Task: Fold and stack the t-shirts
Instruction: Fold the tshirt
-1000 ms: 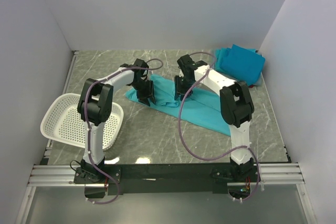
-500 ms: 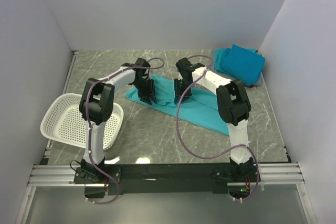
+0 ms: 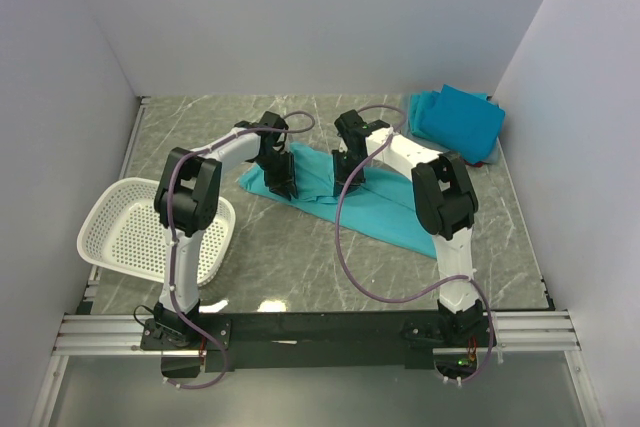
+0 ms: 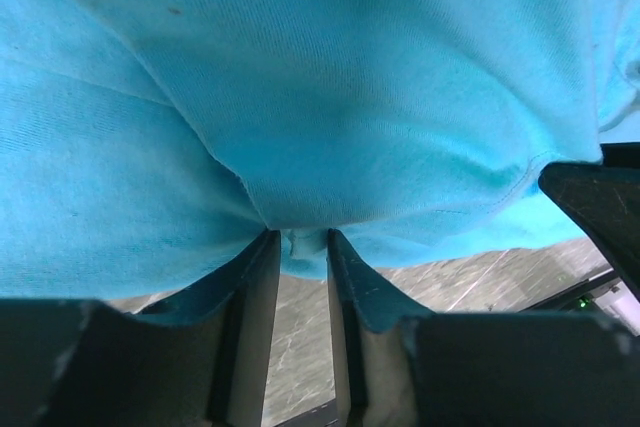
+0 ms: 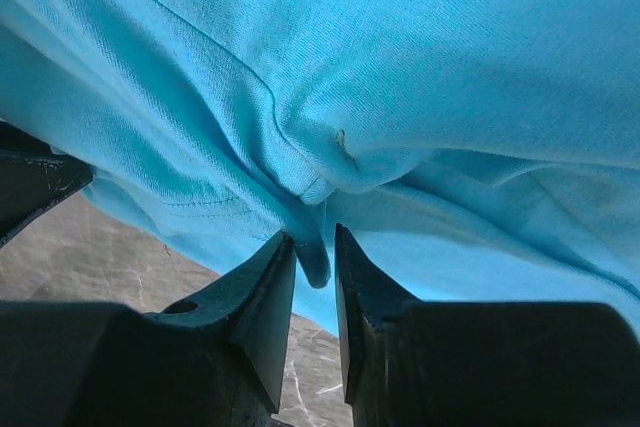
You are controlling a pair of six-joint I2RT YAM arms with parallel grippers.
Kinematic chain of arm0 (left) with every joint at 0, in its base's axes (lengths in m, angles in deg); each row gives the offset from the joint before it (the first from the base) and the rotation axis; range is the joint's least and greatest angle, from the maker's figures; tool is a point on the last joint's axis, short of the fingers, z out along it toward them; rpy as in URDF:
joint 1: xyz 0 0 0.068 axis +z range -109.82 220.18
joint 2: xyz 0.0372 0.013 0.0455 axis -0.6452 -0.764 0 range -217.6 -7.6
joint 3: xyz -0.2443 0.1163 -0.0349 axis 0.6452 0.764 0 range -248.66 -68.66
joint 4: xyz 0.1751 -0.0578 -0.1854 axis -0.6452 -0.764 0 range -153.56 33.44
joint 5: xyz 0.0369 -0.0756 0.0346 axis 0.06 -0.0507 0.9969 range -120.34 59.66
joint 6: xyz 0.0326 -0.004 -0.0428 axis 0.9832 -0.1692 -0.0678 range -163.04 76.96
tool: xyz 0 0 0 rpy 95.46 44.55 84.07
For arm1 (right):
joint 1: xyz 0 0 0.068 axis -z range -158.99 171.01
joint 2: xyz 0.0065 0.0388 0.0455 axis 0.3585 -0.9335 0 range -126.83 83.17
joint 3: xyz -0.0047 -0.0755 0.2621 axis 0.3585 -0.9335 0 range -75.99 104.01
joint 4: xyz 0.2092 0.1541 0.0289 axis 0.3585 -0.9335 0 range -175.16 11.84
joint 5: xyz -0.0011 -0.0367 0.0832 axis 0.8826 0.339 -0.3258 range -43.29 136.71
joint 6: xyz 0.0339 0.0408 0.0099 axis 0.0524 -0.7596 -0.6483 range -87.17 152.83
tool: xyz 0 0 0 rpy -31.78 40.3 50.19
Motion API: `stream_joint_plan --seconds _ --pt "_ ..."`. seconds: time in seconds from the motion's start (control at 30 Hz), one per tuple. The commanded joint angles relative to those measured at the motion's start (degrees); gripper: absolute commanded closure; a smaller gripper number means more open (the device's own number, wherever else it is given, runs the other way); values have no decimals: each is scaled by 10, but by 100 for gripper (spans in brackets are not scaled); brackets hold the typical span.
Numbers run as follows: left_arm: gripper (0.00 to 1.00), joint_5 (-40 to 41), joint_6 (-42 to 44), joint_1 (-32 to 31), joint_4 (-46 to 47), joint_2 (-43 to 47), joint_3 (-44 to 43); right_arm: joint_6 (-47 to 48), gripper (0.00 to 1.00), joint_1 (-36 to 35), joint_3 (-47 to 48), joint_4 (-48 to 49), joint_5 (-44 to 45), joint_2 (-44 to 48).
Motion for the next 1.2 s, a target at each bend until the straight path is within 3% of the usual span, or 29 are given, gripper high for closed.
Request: stream_joint_plan --seconds 0.0,1.17 --pt "69 9 -8 -4 14 -8 -20 6 71 -3 2 8 -4 -5" --pt "71 54 -8 -13 -54 -22 -78 8 71 -4 6 3 -11 -13"
